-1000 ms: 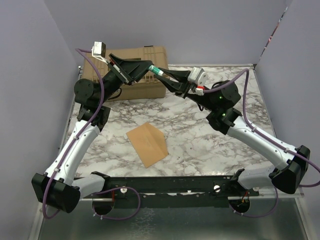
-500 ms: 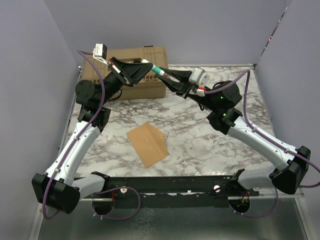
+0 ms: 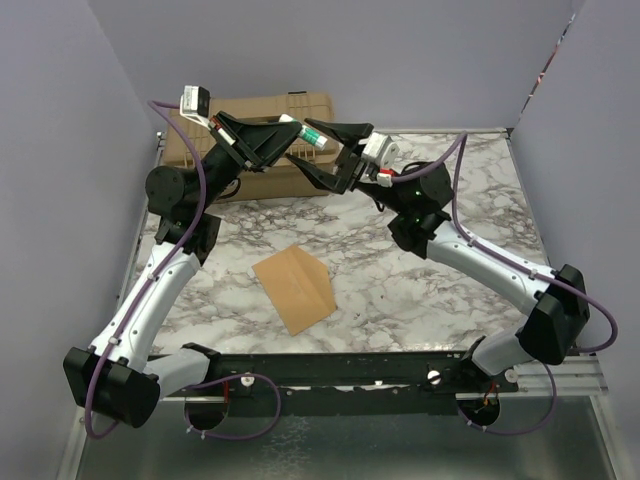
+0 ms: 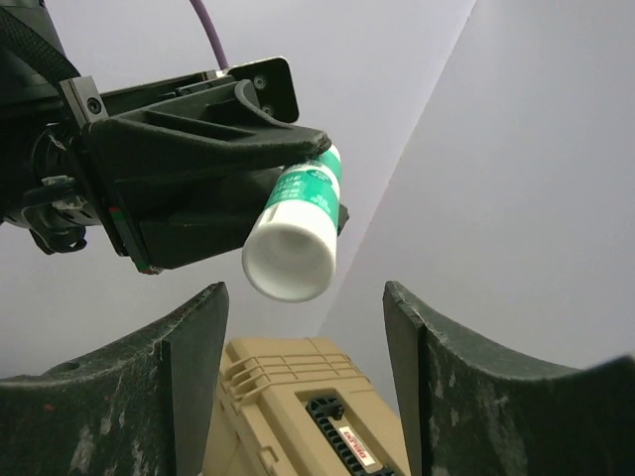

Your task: Place the letter into the envelope and seal it

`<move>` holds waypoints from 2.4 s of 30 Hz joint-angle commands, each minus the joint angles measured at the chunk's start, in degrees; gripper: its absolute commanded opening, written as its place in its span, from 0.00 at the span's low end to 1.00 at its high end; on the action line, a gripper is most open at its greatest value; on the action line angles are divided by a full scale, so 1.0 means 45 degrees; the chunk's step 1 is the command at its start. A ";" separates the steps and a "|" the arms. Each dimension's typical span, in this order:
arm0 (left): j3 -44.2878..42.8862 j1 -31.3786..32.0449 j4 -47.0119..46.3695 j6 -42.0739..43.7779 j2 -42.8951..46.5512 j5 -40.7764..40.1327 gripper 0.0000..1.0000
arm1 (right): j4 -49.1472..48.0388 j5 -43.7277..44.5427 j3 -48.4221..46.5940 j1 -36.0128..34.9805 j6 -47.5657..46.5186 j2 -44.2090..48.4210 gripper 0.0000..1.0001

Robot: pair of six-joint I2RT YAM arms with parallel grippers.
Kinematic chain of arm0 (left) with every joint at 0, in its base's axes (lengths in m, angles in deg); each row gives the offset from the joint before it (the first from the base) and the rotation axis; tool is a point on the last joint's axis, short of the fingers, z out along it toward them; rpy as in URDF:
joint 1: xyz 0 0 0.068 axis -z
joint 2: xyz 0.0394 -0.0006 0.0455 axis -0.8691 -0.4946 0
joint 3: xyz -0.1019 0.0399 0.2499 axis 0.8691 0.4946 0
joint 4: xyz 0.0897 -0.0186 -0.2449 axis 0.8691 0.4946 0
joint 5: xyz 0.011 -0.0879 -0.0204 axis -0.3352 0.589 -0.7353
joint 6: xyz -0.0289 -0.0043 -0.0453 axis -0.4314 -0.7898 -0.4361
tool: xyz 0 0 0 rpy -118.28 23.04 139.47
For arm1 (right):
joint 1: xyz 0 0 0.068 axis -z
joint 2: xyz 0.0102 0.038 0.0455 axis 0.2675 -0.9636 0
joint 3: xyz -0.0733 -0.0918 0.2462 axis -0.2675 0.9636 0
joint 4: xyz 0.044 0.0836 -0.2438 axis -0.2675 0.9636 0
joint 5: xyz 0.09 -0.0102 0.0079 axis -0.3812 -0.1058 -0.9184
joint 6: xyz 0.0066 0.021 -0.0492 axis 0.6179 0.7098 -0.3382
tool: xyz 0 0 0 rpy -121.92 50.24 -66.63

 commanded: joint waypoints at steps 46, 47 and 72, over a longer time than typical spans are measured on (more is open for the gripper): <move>0.1026 -0.0097 -0.0827 -0.0420 0.0249 -0.0270 0.00 | -0.0455 -0.0949 -0.1153 0.0080 -0.0285 -0.0077 0.41; 0.1008 -0.0083 -0.0827 -0.0416 0.0238 -0.0254 0.00 | -0.0360 -0.0947 -0.1170 0.0080 -0.0336 -0.0099 0.42; 0.1337 -0.0083 0.1364 0.2799 0.1204 -0.0727 0.85 | 0.1691 0.2350 -0.1707 0.0080 0.0846 0.0120 0.00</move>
